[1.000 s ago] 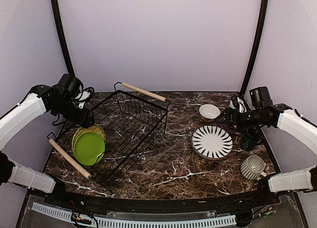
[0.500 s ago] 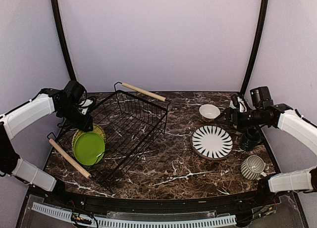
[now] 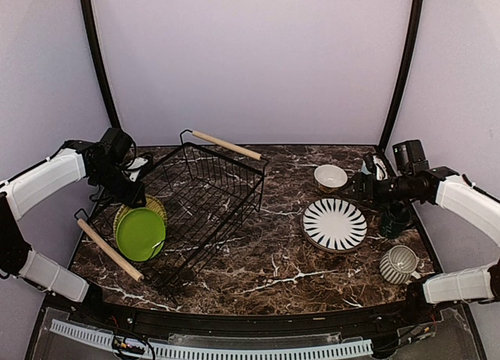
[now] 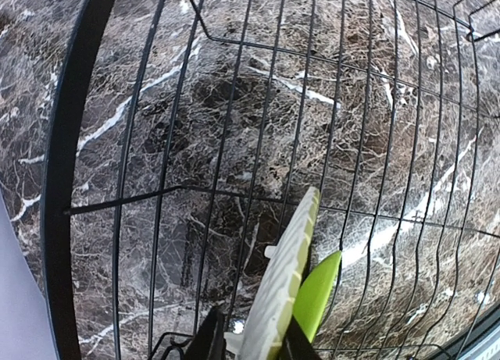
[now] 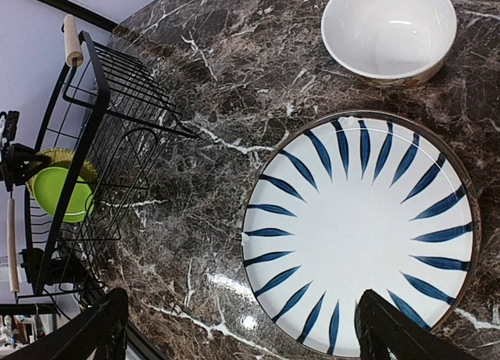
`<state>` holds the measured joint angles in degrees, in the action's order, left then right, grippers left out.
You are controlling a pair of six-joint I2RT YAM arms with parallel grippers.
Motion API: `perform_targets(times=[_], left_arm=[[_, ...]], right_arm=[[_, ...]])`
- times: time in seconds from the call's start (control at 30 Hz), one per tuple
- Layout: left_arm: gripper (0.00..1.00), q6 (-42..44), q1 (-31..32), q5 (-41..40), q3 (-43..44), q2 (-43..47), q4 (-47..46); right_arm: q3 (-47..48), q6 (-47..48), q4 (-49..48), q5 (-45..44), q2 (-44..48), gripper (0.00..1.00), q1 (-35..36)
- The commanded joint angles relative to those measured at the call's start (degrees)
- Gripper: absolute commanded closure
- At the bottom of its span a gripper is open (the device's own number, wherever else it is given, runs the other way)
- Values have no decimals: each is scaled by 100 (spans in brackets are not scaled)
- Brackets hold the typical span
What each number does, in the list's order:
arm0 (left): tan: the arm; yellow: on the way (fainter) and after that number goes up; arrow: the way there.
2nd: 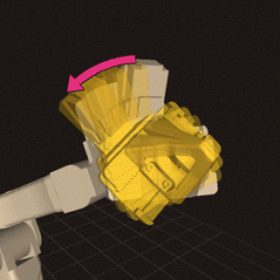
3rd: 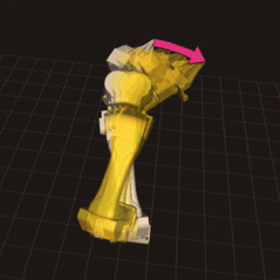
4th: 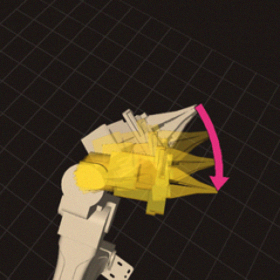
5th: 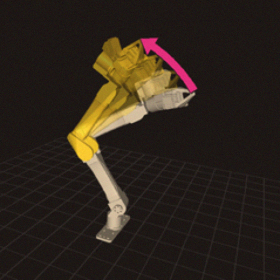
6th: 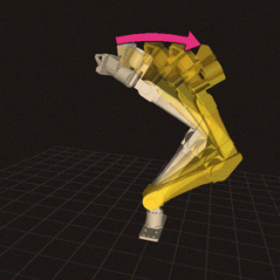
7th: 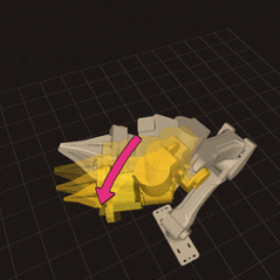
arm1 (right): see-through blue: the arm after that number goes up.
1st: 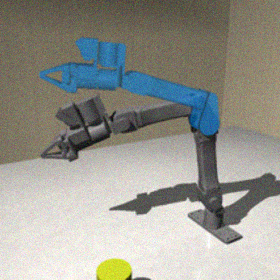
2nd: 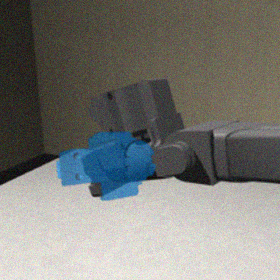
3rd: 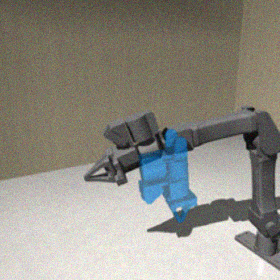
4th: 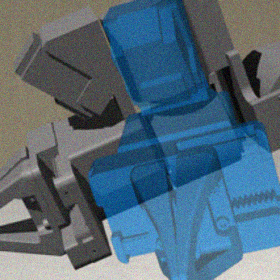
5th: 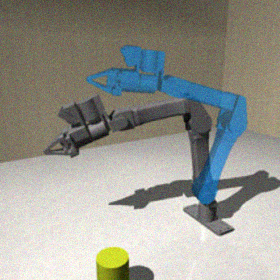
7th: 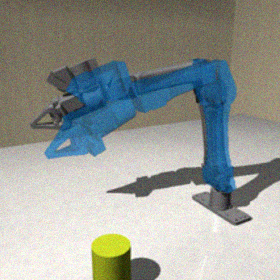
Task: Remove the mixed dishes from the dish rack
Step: Grab the plate from the dish rack.
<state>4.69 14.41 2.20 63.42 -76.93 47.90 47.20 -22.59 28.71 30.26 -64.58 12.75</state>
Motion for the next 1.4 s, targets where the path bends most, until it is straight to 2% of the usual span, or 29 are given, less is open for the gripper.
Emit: perform_targets(times=[0.0,0.3,0.7,1.1,1.37], left_arm=[[82,86,-35,172,-23,100,72],[89,254,-35,276,60,358,195],[90,330,-27,357,133,798,207],[92,494,0,-79,285,1405,19],[92,472,0,-95,363,1742,-235]], right_arm=[[-78,-4,-180,74,18,1,43],[-132,-92,-253,120,49,1,42],[-150,-196,-330,198,59,1,43],[-117,-264,-371,243,29,1,43],[-106,-306,-375,261,30,1,39]])
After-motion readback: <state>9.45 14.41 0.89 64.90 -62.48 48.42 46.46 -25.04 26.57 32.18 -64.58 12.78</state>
